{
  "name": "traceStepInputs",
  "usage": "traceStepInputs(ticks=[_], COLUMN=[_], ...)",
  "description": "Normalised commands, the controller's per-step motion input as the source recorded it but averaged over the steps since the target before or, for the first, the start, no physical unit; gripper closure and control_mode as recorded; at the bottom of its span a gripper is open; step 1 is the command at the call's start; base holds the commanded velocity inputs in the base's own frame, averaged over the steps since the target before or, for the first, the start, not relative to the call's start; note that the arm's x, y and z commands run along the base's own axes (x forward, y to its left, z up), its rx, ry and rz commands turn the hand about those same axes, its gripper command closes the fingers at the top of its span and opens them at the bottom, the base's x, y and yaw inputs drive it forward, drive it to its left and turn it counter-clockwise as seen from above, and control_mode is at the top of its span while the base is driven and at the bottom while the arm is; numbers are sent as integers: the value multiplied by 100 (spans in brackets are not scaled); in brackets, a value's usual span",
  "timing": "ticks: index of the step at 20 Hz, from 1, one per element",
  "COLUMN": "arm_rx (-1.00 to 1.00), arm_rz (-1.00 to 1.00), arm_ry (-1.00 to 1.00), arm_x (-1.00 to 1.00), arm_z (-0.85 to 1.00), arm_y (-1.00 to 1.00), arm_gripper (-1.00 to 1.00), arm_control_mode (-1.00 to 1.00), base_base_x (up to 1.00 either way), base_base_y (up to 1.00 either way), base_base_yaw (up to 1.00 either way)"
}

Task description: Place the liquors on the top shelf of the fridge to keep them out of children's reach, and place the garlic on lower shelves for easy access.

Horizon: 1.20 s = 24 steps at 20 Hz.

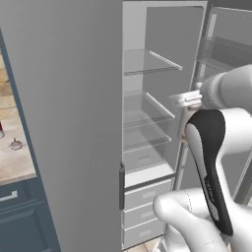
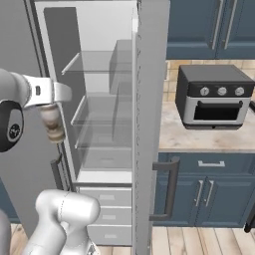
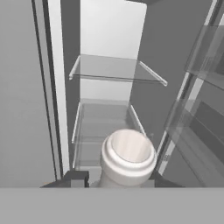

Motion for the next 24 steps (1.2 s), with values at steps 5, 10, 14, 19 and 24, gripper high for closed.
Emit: traceStepInputs(ticks=[5, 10, 14, 19, 24], arm_rx=[5, 10, 5, 2, 0], arm_rz=[-3, 0, 0, 0, 0], arm_ry=[-14, -7, -1, 0, 0], arm_x=[28, 34, 35, 41, 45], arm_z=[30, 47, 36, 8, 0], arm_y=[-13, -6, -4, -7, -1], arm_gripper=[100, 100, 100, 100, 100], arm_control_mode=[-100, -100, -100, -100, -100], base_base_x=[0, 0, 0, 0, 0], base_base_y=[0, 0, 0, 0, 0], base_base_yaw=[0, 0, 0, 0, 0])
